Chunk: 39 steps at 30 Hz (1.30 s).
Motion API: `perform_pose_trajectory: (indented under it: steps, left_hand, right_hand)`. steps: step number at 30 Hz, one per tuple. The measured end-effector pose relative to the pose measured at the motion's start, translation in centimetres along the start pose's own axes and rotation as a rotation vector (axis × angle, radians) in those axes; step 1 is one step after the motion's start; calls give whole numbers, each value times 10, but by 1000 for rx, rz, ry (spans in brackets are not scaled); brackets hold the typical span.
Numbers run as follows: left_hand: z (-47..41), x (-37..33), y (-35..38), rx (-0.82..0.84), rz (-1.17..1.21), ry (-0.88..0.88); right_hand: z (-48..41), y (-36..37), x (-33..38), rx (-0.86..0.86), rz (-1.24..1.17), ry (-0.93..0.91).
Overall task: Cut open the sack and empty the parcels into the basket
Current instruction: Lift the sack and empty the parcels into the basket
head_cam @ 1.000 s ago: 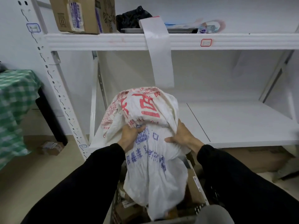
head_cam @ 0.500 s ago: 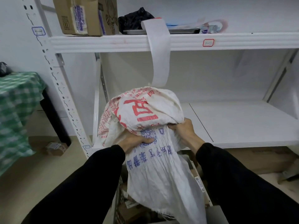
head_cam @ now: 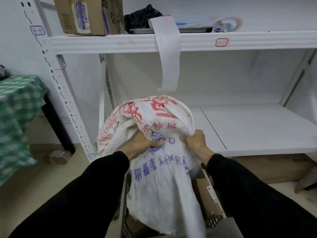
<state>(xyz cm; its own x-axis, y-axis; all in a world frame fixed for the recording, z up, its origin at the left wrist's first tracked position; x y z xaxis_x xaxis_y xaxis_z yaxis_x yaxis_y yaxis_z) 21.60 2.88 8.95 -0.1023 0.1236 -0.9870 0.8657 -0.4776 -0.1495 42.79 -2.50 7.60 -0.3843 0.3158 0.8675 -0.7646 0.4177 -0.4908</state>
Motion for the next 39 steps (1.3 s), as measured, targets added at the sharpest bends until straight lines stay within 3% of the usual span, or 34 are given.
perform_pose_trajectory:
  steps: [3,5,7,9,11,13,17,23,25,28,32,34,37,39]
  left_hand:
    - [16,32,-21,58,-143,-212]
    - [27,44,-24,2,-118,-230]
    - [33,32,-24,-187,-48,-123]
    - [32,14,-23,-385,28,-30]
    - [23,-1,-15,-454,110,16]
    - [12,-10,0,-414,191,64]
    - [11,-14,22,-263,145,92]
    - [22,50,-7,-15,95,-245]
    - [23,57,-12,-117,103,-264]
    - [19,37,-13,-364,148,-136]
    - [9,23,-10,-416,207,-12]
    - [8,31,-14,-412,165,-15]
    - [16,42,-27,-555,197,-39]
    - [11,43,-18,-505,153,-51]
  right_hand:
    - [-2,-3,-10,-155,-471,97]
    - [-2,1,-2,-122,-580,99]
    - [-6,9,12,34,-473,9]
    - [-2,23,22,267,-119,-127]
    - [4,33,16,379,165,-174]
    - [8,34,13,333,226,-211]
    - [11,22,17,68,125,-196]
    - [-7,3,29,-11,-278,-96]
    - [-2,3,37,-37,-210,-160]
    - [6,-3,37,-127,-209,-189]
    - [3,-18,56,-162,-196,-285]
    - [-2,-14,50,-50,-111,-279]
    - [7,23,9,329,14,-153]
    - [17,48,-1,413,55,-164]
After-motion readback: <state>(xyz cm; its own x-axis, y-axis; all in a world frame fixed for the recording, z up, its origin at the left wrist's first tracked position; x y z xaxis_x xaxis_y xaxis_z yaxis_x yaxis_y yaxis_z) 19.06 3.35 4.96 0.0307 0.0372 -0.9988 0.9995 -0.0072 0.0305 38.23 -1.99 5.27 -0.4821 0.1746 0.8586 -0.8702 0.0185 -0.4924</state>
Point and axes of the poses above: each hand's wrist, its own z-axis away from the middle knuckle, its own y-axis out of the palm, x = y × z, the point moved 8 cm from there along -z, towards the middle knuckle, and after that the axes turned 8 degrees about z, right-handed, at the moved point
